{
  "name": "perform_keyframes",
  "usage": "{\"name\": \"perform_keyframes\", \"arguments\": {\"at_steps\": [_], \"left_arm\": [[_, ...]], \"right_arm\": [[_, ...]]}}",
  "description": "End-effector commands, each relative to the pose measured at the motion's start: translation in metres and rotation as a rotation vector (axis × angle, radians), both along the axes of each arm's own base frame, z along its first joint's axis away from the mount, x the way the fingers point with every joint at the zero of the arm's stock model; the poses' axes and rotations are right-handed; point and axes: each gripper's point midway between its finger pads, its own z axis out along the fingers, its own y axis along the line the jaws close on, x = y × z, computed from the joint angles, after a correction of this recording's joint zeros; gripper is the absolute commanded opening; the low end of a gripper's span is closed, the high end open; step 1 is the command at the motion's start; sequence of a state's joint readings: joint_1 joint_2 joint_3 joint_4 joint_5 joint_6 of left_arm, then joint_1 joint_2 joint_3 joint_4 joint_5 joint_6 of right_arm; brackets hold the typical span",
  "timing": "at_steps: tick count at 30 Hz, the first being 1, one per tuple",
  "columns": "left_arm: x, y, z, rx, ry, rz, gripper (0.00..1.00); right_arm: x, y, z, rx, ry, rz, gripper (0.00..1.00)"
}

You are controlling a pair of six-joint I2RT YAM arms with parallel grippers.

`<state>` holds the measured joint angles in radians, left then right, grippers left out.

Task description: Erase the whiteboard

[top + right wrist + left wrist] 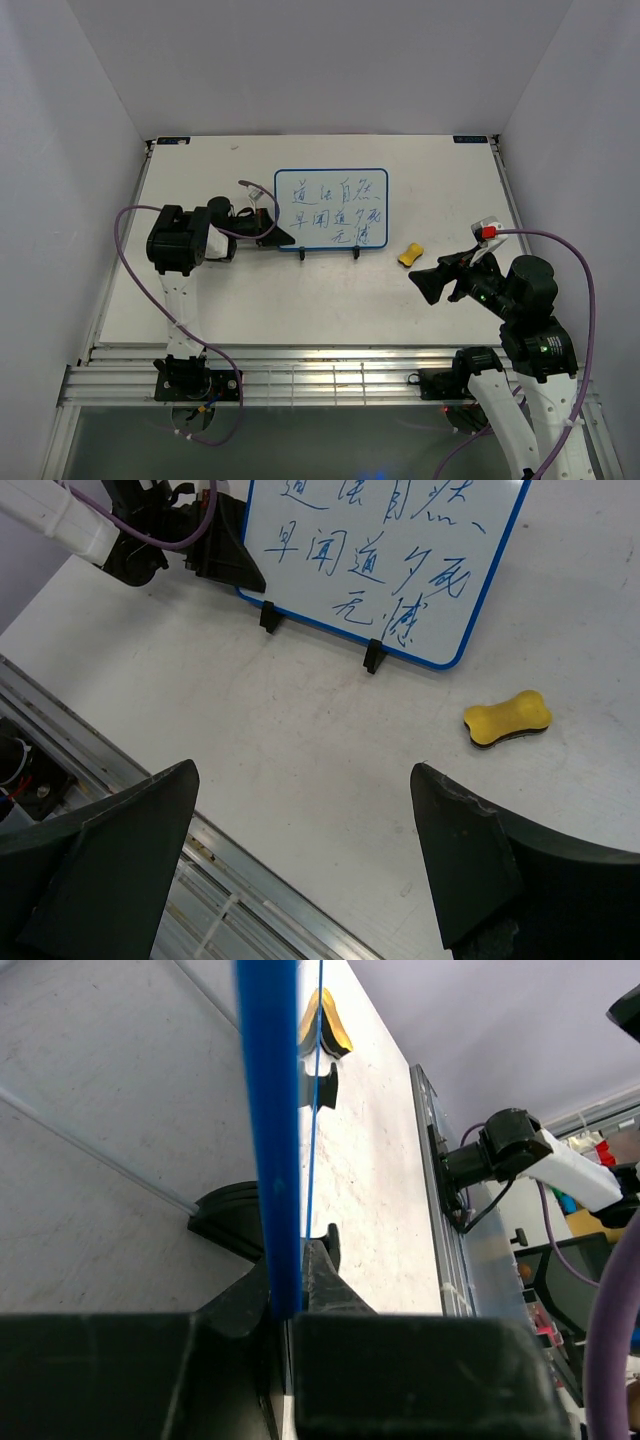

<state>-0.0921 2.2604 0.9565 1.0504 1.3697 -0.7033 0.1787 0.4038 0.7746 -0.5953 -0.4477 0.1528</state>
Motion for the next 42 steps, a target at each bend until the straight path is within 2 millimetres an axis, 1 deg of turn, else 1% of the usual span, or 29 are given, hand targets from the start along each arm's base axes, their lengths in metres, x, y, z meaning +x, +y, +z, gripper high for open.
{"name": "perform_keyframes", "arguments": {"at_steps": [1,9,15,17,18,22,25,26,27,28,29,30,31,32,33,34,35,36,37,38,39,40,41,42], "left_arm": [[0.008,0.000,0.007,0.003,0.008,0.087,0.00],[0.013,0.001,0.037,-0.030,-0.075,0.108,0.00],[0.021,0.001,0.078,-0.061,-0.165,0.142,0.00],[0.023,0.001,0.095,-0.079,-0.215,0.146,0.00],[0.022,0.001,0.100,-0.089,-0.206,0.148,0.00],[0.019,0.001,0.124,-0.124,-0.264,0.147,0.00],[0.014,0.001,0.140,-0.147,-0.293,0.141,0.00],[0.014,0.000,0.146,-0.152,-0.303,0.139,0.00],[0.012,0.000,0.156,-0.159,-0.321,0.140,0.00],[0.011,0.001,0.161,-0.162,-0.327,0.142,0.00],[0.011,0.001,0.170,-0.169,-0.339,0.154,0.00],[0.005,0.002,0.187,-0.177,-0.372,0.162,0.00],[0.004,0.003,0.192,-0.172,-0.350,0.177,0.00],[0.008,0.004,0.200,-0.169,-0.373,0.225,0.00],[-0.001,0.006,0.213,-0.157,-0.358,0.251,0.00],[-0.004,0.006,0.221,-0.148,-0.374,0.273,0.00],[-0.003,0.007,0.227,-0.132,-0.406,0.327,0.00],[-0.006,0.008,0.237,-0.125,-0.416,0.352,0.00],[-0.020,0.010,0.256,-0.120,-0.424,0.374,0.00],[-0.023,0.014,0.267,-0.121,-0.432,0.416,0.00],[-0.031,0.015,0.271,-0.119,-0.429,0.426,0.00],[-0.047,0.018,0.287,-0.119,-0.433,0.435,0.00],[-0.055,0.020,0.292,-0.110,-0.451,0.441,0.00],[-0.061,0.022,0.289,-0.090,-0.412,0.450,0.00]], "right_arm": [[0.000,0.000,0.018,0.007,-0.059,0.000,0.92],[-0.001,0.000,0.017,0.009,-0.059,0.000,0.92],[0.000,0.001,0.012,0.016,-0.047,0.001,0.92],[0.001,0.000,0.009,0.015,-0.038,-0.004,0.92],[0.002,-0.001,0.008,0.016,-0.033,-0.013,0.92],[0.010,-0.007,-0.003,0.028,0.001,-0.078,0.92],[0.019,-0.012,-0.015,0.047,0.046,-0.141,0.91],[0.027,-0.018,-0.023,0.043,0.067,-0.195,0.90],[0.030,-0.021,-0.027,0.066,0.098,-0.239,0.90],[0.035,-0.026,-0.032,0.073,0.118,-0.283,0.90],[0.040,-0.030,-0.042,0.074,0.154,-0.324,0.90],[0.048,-0.039,-0.046,0.089,0.174,-0.404,0.90],[0.052,-0.043,-0.050,0.089,0.192,-0.440,0.90],[0.059,-0.049,-0.060,0.077,0.229,-0.492,0.90],[0.063,-0.049,-0.062,0.102,0.250,-0.516,0.90],[0.066,-0.050,-0.064,0.107,0.266,-0.527,0.90],[0.071,-0.048,-0.067,0.105,0.293,-0.531,0.90],[0.076,-0.047,-0.067,0.113,0.297,-0.536,0.90],[0.080,-0.046,-0.067,0.123,0.302,-0.541,0.90],[0.085,-0.045,-0.072,0.118,0.317,-0.543,0.90],[0.089,-0.045,-0.076,0.113,0.321,-0.543,0.90],[0.097,-0.043,-0.074,0.120,0.299,-0.539,0.90],[0.103,-0.042,-0.084,0.108,0.327,-0.538,0.90],[0.107,-0.040,-0.089,0.099,0.346,-0.535,0.90]]}}
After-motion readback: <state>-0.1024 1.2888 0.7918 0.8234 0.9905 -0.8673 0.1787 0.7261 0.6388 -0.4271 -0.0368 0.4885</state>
